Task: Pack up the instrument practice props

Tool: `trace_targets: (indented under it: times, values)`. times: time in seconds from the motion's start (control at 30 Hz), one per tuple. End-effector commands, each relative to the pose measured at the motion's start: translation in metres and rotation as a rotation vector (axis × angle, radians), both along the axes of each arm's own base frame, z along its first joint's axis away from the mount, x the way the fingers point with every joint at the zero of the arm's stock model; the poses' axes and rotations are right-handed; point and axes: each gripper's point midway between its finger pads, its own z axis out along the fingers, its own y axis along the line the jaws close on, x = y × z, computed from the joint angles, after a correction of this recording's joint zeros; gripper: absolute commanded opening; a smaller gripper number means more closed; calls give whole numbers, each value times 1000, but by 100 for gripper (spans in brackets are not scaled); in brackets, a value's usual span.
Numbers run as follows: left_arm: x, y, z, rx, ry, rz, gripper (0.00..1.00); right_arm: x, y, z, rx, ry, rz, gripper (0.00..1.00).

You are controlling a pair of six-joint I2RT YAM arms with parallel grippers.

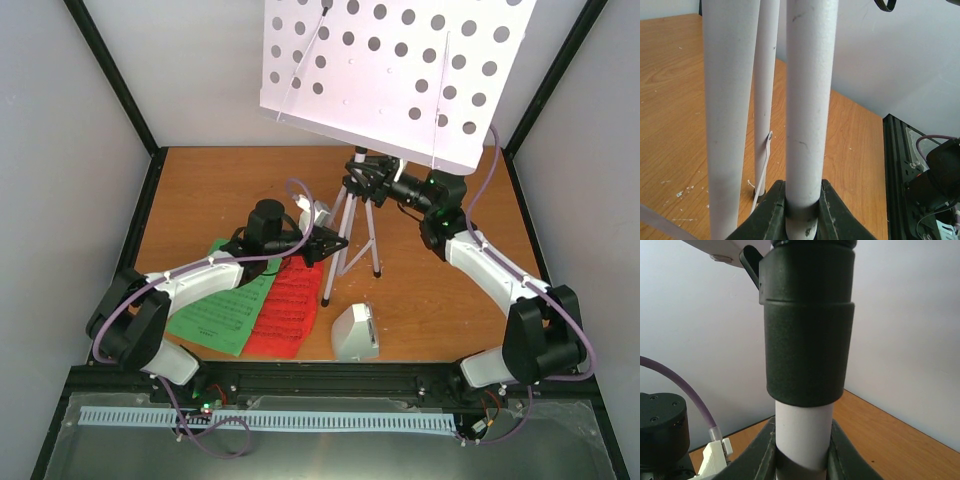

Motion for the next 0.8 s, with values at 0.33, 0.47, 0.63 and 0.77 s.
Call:
trace_targets:
  times: [0.33, 0.47, 0.63, 0.77]
  values:
    - [32, 4, 180, -327, -485, 115, 0, -42, 12, 25, -6, -76, 96, 3]
    - [31, 3, 197, -347, -516, 103, 0, -48, 11, 42, 2, -98, 91, 3]
    - [21, 4, 219, -373, -526, 70, 0, -51, 10, 46, 5, -96, 84, 3]
    - [10, 7, 229, -363, -461, 42, 0, -47, 9, 46, 29, -32, 59, 3]
